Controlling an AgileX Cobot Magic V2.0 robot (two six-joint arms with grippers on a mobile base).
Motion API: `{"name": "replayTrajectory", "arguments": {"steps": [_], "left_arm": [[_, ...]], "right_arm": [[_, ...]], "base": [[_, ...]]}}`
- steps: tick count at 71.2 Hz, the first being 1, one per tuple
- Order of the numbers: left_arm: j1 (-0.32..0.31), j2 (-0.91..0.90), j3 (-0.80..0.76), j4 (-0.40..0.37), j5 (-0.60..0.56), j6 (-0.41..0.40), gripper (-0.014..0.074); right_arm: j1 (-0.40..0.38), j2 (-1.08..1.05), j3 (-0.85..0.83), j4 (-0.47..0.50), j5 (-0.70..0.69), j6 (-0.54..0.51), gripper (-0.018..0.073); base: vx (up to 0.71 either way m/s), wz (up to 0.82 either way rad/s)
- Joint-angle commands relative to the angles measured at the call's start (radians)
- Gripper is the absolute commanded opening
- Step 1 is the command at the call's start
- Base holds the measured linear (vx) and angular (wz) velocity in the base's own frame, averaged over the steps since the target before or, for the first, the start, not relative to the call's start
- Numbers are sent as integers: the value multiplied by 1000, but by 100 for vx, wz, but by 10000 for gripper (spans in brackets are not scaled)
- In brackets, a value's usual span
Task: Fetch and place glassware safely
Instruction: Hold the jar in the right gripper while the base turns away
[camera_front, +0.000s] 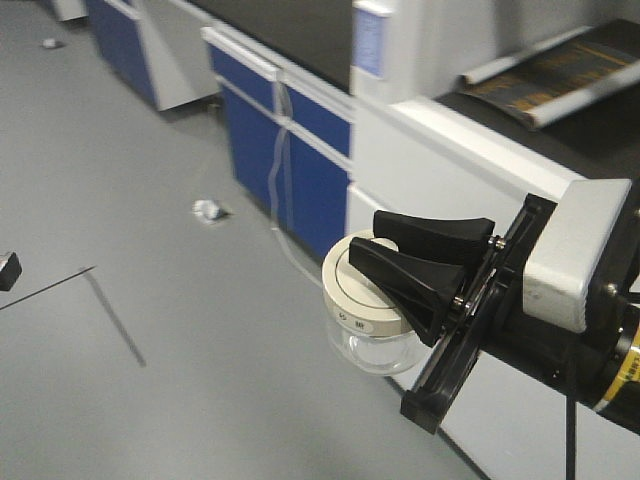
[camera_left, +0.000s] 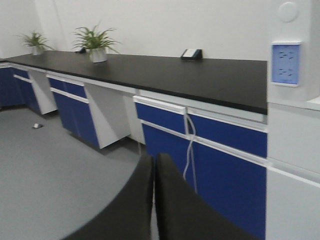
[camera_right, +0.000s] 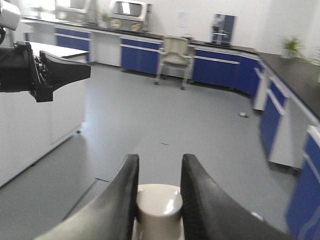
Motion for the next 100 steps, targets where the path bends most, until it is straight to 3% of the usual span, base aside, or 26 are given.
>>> {"name": "replayTrajectory", "arguments": {"steps": [1,45,100], "left_arm": [[-6,-12,-26,-6,-71,-3,-7],[-6,-12,-26,-6,-71,-3,-7],[-6,-12,-26,-6,-71,-3,-7]], "right_arm": [[2,-16,-30,25,-76,-1,-3],[2,-16,-30,25,-76,-1,-3],[2,-16,-30,25,-76,-1,-3]], "base": [[-4,71],[1,66],[20,17]]}}
